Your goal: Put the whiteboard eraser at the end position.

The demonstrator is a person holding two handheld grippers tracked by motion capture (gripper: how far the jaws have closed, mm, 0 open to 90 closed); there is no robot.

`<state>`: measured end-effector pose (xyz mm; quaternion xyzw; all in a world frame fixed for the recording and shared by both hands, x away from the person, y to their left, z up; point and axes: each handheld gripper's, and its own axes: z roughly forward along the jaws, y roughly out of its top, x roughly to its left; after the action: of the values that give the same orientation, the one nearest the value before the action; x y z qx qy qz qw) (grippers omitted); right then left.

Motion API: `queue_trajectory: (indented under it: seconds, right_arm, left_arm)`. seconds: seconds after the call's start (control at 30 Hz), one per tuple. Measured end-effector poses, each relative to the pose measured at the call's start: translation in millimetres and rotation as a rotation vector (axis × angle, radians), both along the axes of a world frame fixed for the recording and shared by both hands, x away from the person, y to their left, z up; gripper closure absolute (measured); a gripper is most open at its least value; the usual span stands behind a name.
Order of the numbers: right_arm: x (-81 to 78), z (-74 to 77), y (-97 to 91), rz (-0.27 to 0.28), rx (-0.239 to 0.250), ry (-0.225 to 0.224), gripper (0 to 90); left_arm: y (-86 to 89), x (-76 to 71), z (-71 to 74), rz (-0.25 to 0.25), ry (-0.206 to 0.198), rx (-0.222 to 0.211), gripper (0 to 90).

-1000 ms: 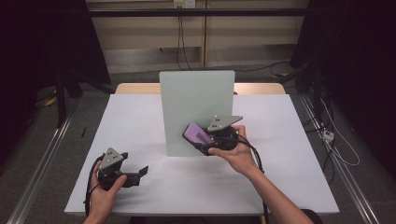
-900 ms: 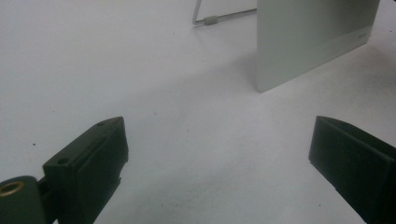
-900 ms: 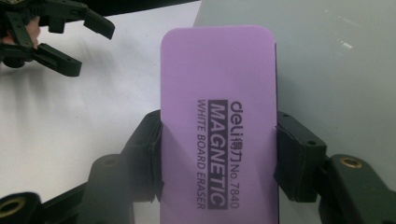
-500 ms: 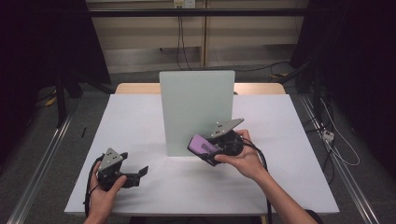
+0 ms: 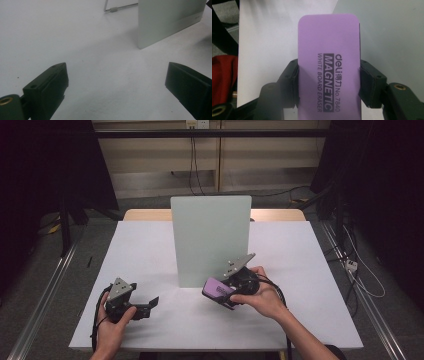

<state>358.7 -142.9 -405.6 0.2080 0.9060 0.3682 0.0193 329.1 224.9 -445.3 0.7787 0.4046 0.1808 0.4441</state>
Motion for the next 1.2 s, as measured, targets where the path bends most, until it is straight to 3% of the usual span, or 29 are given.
queue_trajectory:
  seconds: [0.37,0.97,1.2]
  right_arm:
    - [-8.7,-8.0,5.9,0.037,-0.043,0.056,41.8]
    - [-18.6,-21.6,26.3,0.093,-0.160,0.077,41.8]
    - [-17.5,-26.0,30.8,0.100,-0.173,0.081,41.8]
  left_arm:
    - [-0.9,3.7,-1.2,-0.001,0.005,0.001,4.8]
    - [0.4,0.9,0.5,-0.017,0.005,0.001,4.8]
    - [0.9,1.3,0.3,-0.019,0.005,0.002,4.8]
